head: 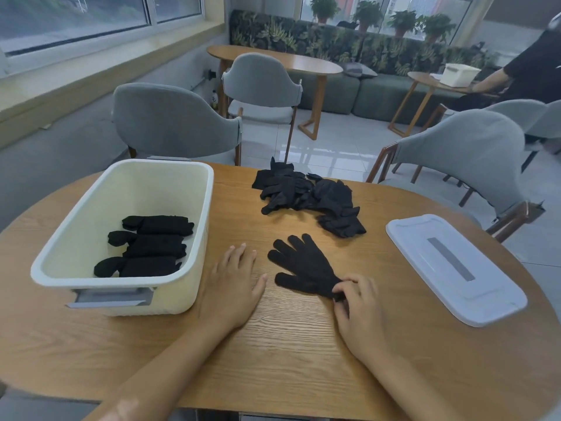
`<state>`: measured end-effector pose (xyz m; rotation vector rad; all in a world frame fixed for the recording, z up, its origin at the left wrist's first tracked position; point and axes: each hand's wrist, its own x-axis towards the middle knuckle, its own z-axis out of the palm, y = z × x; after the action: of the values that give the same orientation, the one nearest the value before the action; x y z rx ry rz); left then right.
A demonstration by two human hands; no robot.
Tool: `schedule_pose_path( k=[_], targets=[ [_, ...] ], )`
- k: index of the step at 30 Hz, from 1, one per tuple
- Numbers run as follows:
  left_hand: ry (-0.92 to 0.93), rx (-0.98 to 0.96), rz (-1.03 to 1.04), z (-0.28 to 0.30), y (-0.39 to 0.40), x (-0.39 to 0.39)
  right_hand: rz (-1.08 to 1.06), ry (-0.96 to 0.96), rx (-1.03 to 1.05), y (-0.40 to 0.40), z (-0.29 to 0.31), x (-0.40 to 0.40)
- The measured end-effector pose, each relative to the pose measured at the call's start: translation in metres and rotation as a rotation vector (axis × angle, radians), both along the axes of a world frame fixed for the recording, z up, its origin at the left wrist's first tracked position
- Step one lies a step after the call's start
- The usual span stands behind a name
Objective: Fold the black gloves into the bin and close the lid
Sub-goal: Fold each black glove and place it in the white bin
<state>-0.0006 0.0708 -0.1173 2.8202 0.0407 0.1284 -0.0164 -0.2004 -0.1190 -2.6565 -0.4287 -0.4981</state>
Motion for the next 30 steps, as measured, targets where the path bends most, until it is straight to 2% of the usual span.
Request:
schedule_pose_path(
  k=[9, 17, 21, 24, 26, 28, 30],
  targets=[
    [0.007, 0.008, -0.006, 0.0, 0.004, -0.004, 0.135, -0.04, 0.02, 0.007, 0.001, -0.007],
    [0.009, -0.014, 0.004, 0.001, 0.001, -0.003, 0.293, -0.132, -0.076, 0.007, 0.003, -0.006],
    [0.007, -0.009, 0.008, 0.001, 0.001, -0.003, 0.325, -0.1, -0.097, 0.006, 0.004, -0.003],
    [0.006, -0.016, 0.013, -0.001, 0.0, -0.003, 0.358, -0.017, -0.038, 0.005, 0.009, -0.005],
    [0.004, -0.024, 0.012, -0.001, -0.002, -0.002, 0.297, 0.041, 0.096, 0.002, 0.019, 0.001],
    [0.002, -0.034, 0.014, -0.001, -0.003, -0.002, 0.107, 0.059, 0.216, -0.004, 0.032, 0.026],
    [0.002, -0.042, 0.01, -0.001, -0.004, -0.003, -0.106, 0.078, 0.234, -0.014, 0.04, 0.067]
  ],
)
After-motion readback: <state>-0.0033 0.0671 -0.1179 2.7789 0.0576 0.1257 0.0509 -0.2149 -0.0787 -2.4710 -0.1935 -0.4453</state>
